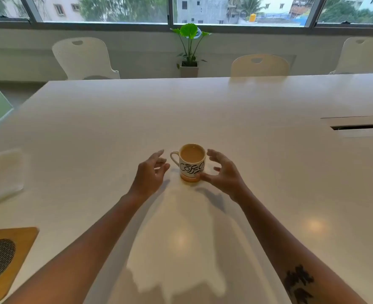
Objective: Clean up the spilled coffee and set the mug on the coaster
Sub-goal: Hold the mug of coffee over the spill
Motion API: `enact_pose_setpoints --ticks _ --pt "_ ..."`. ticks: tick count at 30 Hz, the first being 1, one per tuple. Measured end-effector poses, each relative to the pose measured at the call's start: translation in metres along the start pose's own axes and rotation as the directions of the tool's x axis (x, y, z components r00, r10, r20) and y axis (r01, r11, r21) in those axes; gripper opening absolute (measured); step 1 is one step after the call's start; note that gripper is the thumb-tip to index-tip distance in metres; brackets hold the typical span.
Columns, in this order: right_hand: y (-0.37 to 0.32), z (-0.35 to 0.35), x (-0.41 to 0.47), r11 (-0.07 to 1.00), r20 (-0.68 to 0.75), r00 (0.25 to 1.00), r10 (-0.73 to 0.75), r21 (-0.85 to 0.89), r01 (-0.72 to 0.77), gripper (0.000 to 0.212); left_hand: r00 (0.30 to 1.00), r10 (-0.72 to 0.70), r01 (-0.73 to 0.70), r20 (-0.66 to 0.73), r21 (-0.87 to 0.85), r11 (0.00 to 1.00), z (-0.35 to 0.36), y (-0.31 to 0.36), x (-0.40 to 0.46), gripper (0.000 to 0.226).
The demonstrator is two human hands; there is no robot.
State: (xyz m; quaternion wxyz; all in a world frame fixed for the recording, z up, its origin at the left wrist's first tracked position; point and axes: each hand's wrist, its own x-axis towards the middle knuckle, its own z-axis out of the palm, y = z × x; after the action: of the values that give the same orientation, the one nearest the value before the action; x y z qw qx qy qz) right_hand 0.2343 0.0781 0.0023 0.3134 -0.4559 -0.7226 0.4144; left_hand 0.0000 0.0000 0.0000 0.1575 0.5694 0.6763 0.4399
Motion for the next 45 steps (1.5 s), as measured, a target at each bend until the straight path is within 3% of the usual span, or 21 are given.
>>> enact_pose_setpoints --ticks 3,17,24,45 --pt "-0.002 0.008 0.002 1.0 0.033 0.999 -0.008 0.022 0.007 0.106 0.999 0.027 -0.027 0.026 0.006 1.0 0.003 0.002 0.007 0.052" --pt "0.007 0.03 0.015 0.984 -0.091 0.981 -0.174 0.009 0.176 0.084 0.968 0.25 -0.25 -0.013 0.02 0.968 0.005 -0.011 0.028 0.035" --pt "0.008 0.032 0.016 0.977 -0.126 0.97 -0.208 0.013 0.212 0.079 0.973 0.221 -0.223 -0.059 -0.015 0.975 0.009 -0.015 0.033 0.027" --pt "0.001 0.024 0.027 0.956 -0.135 0.947 -0.291 -0.013 0.292 0.079 0.946 0.312 -0.312 -0.092 0.011 0.95 0.006 -0.005 0.045 0.02"
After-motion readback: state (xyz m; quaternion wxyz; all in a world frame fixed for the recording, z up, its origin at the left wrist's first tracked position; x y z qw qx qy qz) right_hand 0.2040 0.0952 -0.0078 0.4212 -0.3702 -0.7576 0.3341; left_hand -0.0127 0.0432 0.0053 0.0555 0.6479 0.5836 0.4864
